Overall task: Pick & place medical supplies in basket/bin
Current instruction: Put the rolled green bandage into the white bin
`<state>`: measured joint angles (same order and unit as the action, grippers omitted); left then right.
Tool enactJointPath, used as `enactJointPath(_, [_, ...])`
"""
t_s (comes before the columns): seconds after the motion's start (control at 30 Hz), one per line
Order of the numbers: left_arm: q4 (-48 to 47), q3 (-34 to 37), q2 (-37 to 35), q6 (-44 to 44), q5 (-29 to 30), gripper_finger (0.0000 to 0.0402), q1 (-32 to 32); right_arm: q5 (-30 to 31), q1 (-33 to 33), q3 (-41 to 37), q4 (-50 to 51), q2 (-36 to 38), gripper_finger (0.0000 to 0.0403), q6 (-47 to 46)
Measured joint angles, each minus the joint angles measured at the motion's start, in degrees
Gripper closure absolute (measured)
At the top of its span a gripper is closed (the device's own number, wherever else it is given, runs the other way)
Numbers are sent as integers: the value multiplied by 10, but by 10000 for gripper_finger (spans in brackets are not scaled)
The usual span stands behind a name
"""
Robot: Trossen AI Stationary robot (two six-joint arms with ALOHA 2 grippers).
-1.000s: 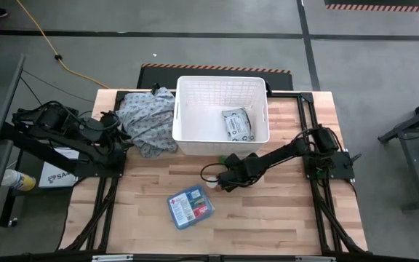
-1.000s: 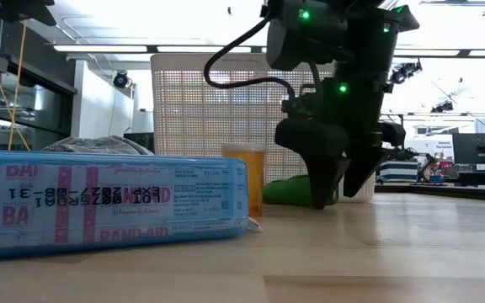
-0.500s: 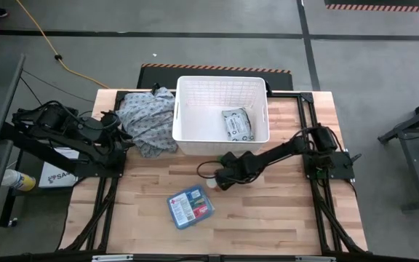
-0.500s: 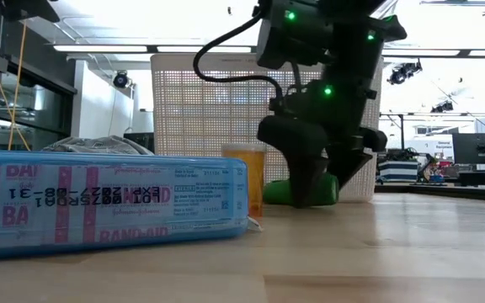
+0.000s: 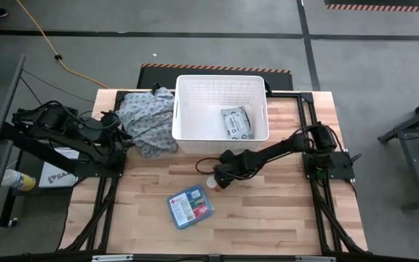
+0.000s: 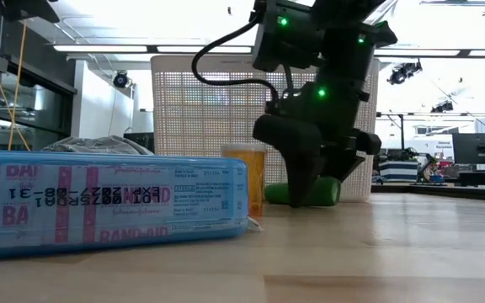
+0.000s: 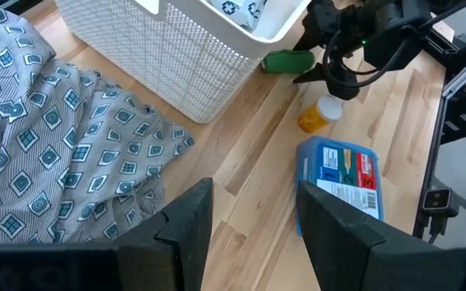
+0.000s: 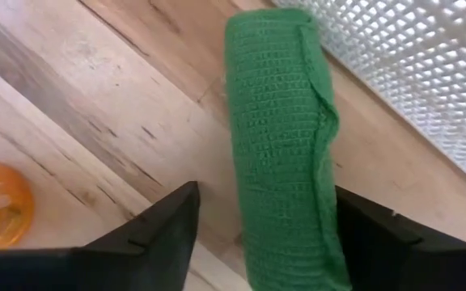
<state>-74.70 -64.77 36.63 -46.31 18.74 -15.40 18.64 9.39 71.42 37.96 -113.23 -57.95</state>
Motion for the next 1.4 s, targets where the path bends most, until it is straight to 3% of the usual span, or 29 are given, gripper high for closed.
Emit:
enactJointPath(0.53, [-4, 0, 0, 2, 0, 190, 0, -21, 34, 0, 3, 0, 366, -30])
enactJointPath(1.07, [-4, 0, 0, 13, 0, 190, 0, -12, 108, 10, 28, 1, 368, -141])
enactJointPath(1.17, [-4, 0, 0, 19, 0, 190, 0, -6, 119, 36, 46, 3, 368, -141])
enactJointPath(1.4, [-4, 0, 0, 30, 0, 190, 0, 32, 126, 144, 189, 3, 368, -142])
